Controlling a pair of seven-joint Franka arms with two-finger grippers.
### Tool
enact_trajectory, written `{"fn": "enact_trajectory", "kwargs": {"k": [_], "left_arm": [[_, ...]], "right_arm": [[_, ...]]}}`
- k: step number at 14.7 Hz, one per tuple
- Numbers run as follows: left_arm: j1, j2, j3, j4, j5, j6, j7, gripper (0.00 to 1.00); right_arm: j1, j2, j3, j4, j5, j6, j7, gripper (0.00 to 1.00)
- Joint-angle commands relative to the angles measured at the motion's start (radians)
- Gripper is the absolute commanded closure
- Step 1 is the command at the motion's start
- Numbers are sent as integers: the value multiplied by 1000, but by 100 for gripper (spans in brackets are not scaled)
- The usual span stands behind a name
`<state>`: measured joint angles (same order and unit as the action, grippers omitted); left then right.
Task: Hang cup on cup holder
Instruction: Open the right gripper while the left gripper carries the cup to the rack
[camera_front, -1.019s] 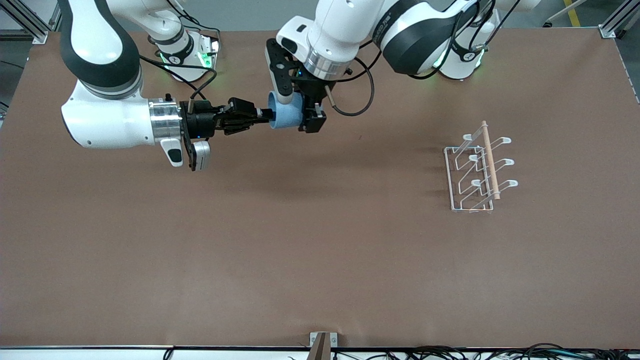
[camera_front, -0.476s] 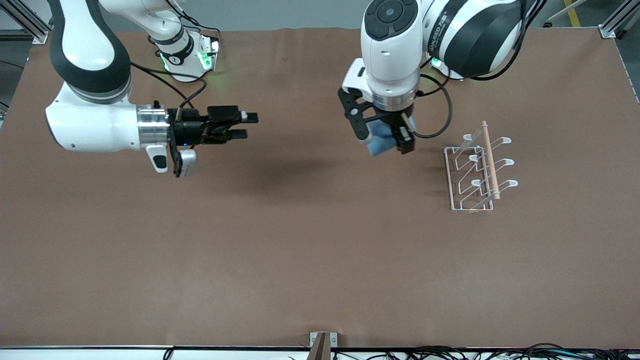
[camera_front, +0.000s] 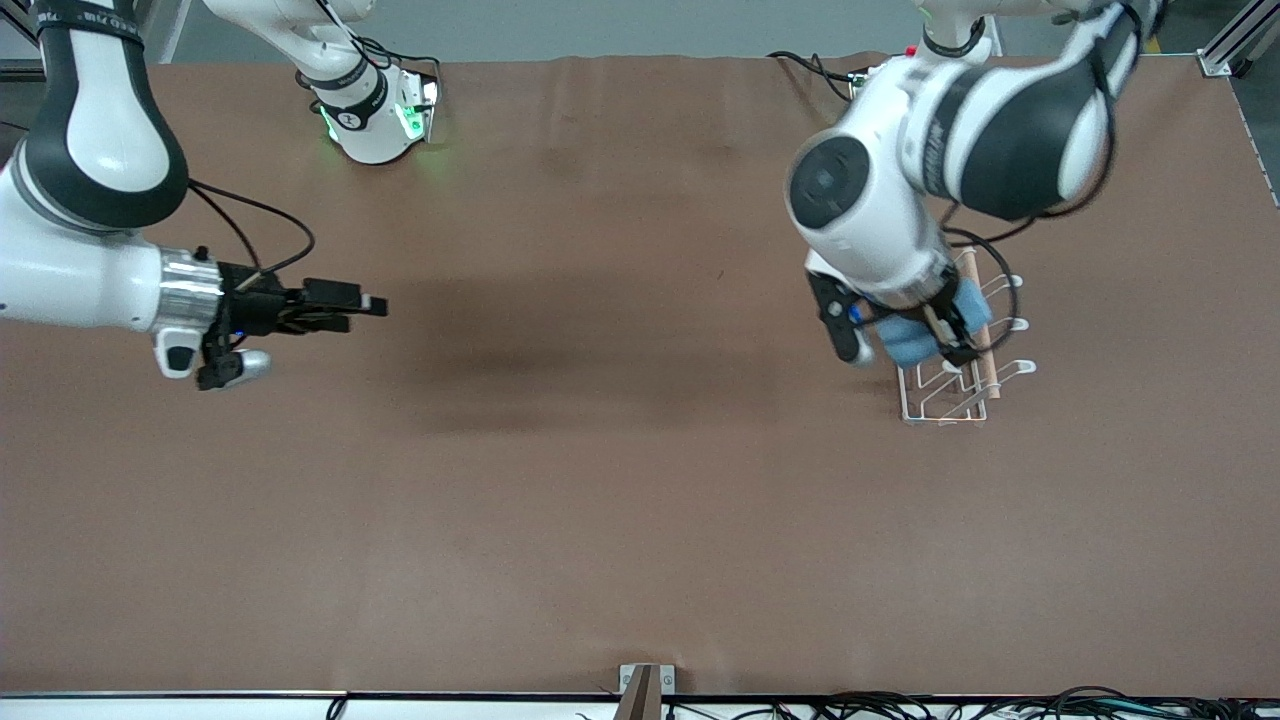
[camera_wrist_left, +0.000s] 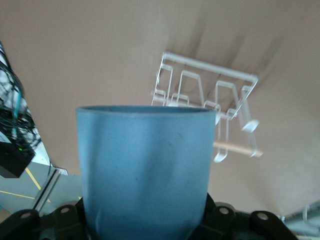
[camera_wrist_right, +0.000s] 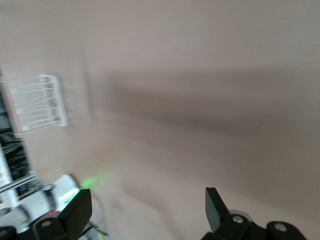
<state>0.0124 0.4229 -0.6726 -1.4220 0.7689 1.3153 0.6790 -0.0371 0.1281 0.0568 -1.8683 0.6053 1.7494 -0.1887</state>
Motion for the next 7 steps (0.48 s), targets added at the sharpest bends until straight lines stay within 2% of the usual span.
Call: {"fn": "enact_trajectory", "kwargs": {"k": [1, 3, 6, 7], "left_arm": [[46, 10, -10, -23, 77, 4, 48, 59], [40, 31, -10, -70, 156, 4, 57, 59], [35, 60, -10, -159, 263, 4, 57, 59], [29, 60, -10, -199, 297, 4, 57, 59]], "right_arm": [[-46, -16, 15, 11, -177, 25, 0, 0], [-59, -21, 14, 20, -324, 77, 5, 0], [-55, -19, 20, 153, -507, 62, 110, 0], [-46, -19, 23, 211, -536, 32, 174, 0]]}}
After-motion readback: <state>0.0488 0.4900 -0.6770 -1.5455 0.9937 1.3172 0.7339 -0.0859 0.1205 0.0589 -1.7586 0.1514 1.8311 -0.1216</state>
